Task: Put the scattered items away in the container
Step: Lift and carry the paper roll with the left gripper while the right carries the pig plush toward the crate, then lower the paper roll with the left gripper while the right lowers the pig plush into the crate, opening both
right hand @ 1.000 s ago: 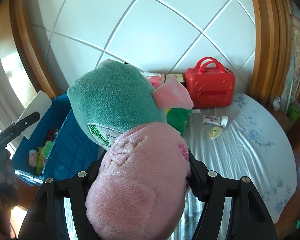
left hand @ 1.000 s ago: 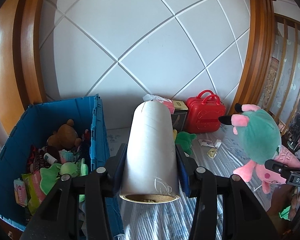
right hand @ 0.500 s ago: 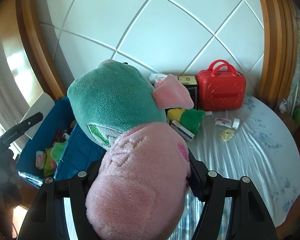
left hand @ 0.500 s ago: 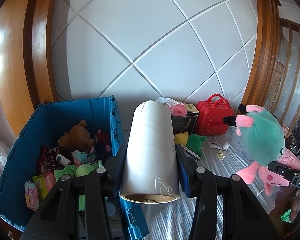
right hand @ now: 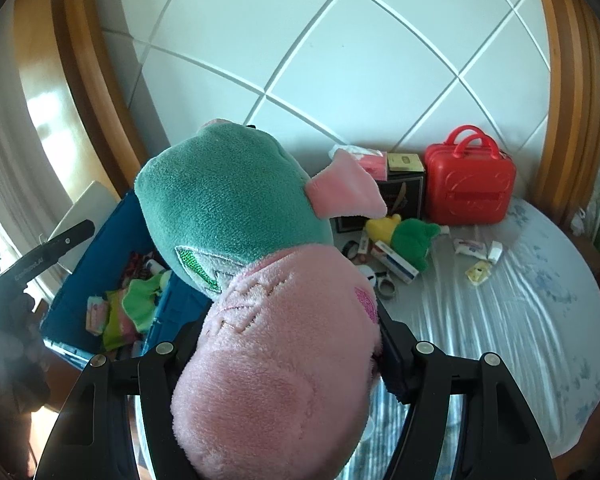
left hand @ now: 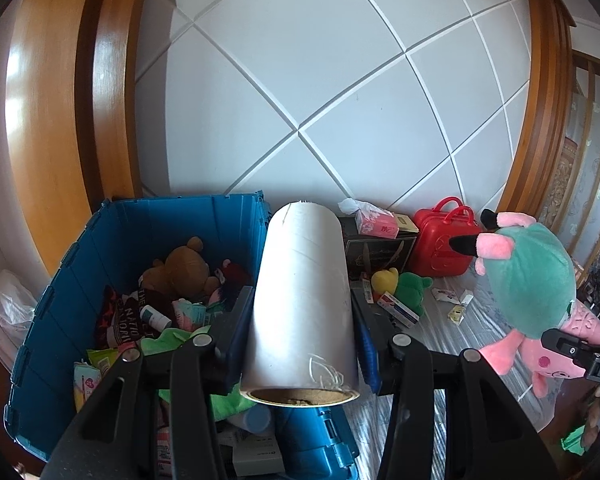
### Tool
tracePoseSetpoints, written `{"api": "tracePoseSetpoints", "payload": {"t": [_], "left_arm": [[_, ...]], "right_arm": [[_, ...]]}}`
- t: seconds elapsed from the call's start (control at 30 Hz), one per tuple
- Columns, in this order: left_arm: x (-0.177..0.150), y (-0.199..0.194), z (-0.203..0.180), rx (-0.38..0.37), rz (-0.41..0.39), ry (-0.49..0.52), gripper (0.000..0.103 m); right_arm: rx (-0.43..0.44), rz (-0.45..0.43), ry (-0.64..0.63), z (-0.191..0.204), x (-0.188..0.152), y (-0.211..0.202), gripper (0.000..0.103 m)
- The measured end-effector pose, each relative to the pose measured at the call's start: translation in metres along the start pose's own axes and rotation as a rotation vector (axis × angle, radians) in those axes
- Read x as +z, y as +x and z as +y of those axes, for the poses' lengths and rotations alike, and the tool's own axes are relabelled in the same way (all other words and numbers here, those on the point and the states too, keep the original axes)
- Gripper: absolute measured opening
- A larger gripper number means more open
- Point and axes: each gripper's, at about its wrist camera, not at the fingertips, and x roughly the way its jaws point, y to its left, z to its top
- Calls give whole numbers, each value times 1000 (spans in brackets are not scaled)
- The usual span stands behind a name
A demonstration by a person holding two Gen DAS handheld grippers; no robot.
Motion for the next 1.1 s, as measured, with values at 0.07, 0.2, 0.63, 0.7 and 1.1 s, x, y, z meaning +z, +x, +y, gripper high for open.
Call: {"api": "tracePoseSetpoints", "payload": {"t": [0.07,0.2,0.63,0.7,1.1], "left_arm": [[-1,-3,9,7,-6,-9,45],[-4,-8,25,17,-13,-29,45],[-12,-17,75,72,-14,-62,45],[-16,-18,82,83,-12,-69,45],[-36,-16,124,127,20,-125,45]], "right_arm": [[2,1,-10,10,2,1,68],[9,7,-30,29,6,4,68],[57,-1,-78,81,19,16,68],[67,1,-91,90,22,20,69],[123,-24,-202,156,51,46,69]]}}
